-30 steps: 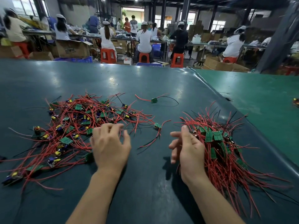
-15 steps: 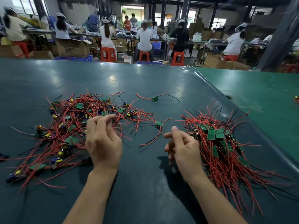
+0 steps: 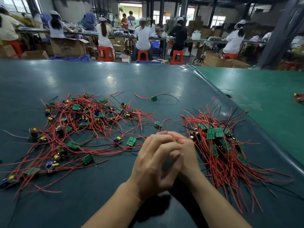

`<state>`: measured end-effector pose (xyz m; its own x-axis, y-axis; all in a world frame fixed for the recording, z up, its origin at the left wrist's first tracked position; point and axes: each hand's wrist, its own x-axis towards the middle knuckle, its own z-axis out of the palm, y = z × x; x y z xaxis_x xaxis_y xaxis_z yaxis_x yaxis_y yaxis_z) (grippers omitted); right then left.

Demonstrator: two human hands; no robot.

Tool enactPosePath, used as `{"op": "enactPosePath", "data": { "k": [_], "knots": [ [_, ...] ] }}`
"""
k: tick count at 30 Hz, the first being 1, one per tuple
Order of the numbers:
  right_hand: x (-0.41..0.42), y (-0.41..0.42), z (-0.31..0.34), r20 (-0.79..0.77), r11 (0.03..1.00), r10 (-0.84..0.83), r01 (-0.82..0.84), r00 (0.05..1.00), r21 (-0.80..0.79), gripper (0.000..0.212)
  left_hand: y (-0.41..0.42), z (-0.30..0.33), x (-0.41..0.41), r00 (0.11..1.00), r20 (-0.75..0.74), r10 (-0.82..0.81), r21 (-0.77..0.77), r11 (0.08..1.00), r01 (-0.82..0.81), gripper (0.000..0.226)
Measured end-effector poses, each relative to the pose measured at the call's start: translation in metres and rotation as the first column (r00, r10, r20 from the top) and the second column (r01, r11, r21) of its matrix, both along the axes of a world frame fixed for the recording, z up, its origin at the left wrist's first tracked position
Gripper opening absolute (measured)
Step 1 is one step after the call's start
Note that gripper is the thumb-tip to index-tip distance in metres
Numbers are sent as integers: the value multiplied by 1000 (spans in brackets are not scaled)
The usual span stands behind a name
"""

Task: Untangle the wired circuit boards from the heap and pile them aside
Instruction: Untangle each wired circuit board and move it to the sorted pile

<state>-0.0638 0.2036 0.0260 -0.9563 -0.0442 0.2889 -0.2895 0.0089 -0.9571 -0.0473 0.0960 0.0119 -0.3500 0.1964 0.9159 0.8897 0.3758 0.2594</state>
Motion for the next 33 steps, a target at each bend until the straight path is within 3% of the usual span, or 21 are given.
{"op": "enactPosePath", "data": {
  "k": [1, 3, 6, 7, 9, 11, 14, 16, 19, 22, 26, 30, 33],
  "knots": [
    [-3, 1, 0, 7, 994, -36, 36, 999, -99, 16, -1, -2, -1, 1000, 18, 12, 32, 999, -13, 8],
    [-7, 4, 2, 4, 961, -154, 151, 988, -231, 10, -5, -5, -3, 988, 152, 25, 14, 1000, -27, 28],
    [-9, 9, 5, 12, 899, -217, 204, 976, -387, 8, -5, -10, -7, 872, 450, 194, -229, 969, -97, 48],
    [-8, 9, 6, 19, 893, -199, 189, 980, -409, 5, -4, -11, -8, 833, 511, 212, -212, 970, -117, 45],
    [-6, 6, 5, 27, 899, -144, 142, 989, -413, 11, -3, -8, -10, 761, 644, 77, 49, 989, -141, 40],
    [-5, 4, 2, 24, 922, -100, 102, 995, -373, 14, -3, -5, -13, 688, 713, -132, 321, 934, -154, 38],
    [-3, 2, 0, -10, 961, -67, 62, 998, -270, 4, -6, -1, -17, 582, 737, -344, 547, 810, -214, 43],
    [-2, 1, -1, -48, 980, -73, 63, 996, -189, 12, -9, 3, -20, 504, 747, -433, 616, 736, -281, 53],
    [-1, 1, 0, -46, 980, -88, 78, 995, -184, 13, -11, 7, -24, 468, 720, -513, 680, 654, -331, 39],
    [-1, 3, 2, -3, 972, -98, 95, 995, -213, 8, -11, 7, -22, 431, 590, -682, 803, 552, -226, 23],
    [-2, 2, 3, 32, 973, -93, 97, 995, -211, 13, -11, 8, -19, 383, 588, -712, 802, 575, -163, 34],
    [-4, 4, 6, 107, 946, -109, 136, 988, -293, 13, -13, 11, -22, 464, 647, -605, 754, 595, -276, 33],
    [-4, 3, 5, 164, 938, -86, 136, 983, -319, 10, -14, 11, -22, 510, 628, -588, 765, 588, -263, 33]
  ]
}}
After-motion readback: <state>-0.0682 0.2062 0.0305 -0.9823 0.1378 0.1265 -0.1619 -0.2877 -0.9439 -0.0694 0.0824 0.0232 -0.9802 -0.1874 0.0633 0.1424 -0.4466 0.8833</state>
